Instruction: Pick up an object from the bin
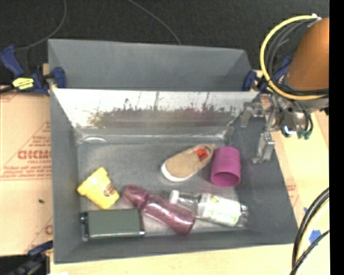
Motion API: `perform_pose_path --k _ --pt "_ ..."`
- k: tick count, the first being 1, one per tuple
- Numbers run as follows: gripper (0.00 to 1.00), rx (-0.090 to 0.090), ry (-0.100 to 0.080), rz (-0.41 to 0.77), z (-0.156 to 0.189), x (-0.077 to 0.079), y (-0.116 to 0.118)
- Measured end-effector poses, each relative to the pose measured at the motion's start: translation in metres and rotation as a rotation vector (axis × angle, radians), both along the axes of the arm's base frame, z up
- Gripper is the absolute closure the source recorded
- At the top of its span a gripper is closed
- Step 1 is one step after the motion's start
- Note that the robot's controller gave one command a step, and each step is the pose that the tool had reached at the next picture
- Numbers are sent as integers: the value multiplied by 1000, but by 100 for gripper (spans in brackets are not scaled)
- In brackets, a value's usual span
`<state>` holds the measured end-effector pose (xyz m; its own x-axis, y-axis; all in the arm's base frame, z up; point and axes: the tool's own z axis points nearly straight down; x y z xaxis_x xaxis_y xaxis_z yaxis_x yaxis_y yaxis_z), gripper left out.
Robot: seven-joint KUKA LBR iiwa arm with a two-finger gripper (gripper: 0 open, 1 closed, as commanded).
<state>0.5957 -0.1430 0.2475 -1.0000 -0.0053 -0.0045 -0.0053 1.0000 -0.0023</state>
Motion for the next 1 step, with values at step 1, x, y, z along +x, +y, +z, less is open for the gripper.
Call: perform_pose_path --k 1 --pt "0 -2 -5 115 -67 6 25"
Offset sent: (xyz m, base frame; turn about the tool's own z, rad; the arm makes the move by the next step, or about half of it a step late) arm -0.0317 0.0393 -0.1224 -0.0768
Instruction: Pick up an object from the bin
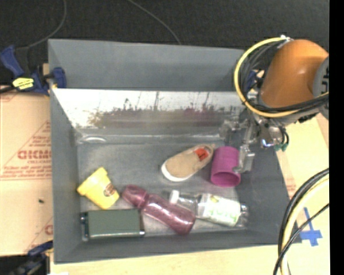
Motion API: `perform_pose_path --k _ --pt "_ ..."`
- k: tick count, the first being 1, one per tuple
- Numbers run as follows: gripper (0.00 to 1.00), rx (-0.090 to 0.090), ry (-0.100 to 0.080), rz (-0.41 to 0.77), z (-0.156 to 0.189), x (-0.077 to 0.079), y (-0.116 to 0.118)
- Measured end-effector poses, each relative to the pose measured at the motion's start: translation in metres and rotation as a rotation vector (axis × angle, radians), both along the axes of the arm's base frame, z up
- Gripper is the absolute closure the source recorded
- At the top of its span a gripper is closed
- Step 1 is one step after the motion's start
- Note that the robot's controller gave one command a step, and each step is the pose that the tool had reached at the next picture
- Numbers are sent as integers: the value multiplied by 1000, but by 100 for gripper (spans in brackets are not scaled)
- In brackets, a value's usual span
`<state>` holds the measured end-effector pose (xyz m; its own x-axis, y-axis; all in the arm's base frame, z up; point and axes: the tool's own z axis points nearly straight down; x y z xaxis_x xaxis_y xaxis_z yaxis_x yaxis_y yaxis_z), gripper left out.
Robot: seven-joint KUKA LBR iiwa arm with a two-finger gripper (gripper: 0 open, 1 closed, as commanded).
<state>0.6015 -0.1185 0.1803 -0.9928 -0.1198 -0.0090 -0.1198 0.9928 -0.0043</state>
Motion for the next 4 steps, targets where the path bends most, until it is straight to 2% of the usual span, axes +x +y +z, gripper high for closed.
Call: perform_pose_path --k 1,2,3,4 --pt "0 3 8 -38 -57 -39 14" --pt "0 2 -5 -25 -111 -6 61" --pt "100 4 3 -54 -101 -2 55" --pt "100 3 3 -53 -101 -2 55"
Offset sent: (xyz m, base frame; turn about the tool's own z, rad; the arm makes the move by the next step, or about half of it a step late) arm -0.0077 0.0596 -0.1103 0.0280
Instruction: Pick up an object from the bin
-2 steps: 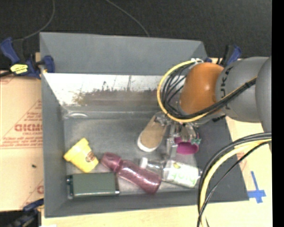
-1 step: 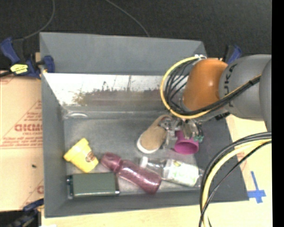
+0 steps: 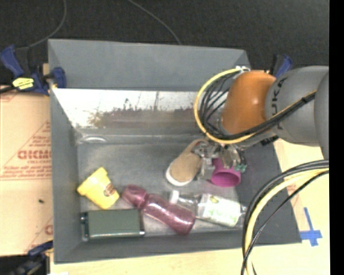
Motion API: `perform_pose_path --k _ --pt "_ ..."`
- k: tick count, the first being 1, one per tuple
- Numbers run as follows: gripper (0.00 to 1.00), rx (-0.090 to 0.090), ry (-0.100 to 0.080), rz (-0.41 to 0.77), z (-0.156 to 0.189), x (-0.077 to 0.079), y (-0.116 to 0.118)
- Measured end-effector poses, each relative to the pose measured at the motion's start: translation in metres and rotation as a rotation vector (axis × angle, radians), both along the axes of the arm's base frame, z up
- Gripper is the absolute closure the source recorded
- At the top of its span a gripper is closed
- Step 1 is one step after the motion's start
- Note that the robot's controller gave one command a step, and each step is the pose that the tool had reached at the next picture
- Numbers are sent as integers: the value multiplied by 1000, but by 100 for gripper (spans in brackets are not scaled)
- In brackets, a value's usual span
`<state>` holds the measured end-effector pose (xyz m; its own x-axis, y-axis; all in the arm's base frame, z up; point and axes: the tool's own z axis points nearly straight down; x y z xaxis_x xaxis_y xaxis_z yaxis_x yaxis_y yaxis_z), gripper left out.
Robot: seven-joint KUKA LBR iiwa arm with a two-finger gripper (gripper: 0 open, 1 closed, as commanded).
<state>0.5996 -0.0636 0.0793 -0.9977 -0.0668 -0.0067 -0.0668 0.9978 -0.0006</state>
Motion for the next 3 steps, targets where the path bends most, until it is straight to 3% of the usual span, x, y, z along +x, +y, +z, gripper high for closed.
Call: perform_pose_path --k 3 --pt "100 -4 -8 57 -6 14 -1"
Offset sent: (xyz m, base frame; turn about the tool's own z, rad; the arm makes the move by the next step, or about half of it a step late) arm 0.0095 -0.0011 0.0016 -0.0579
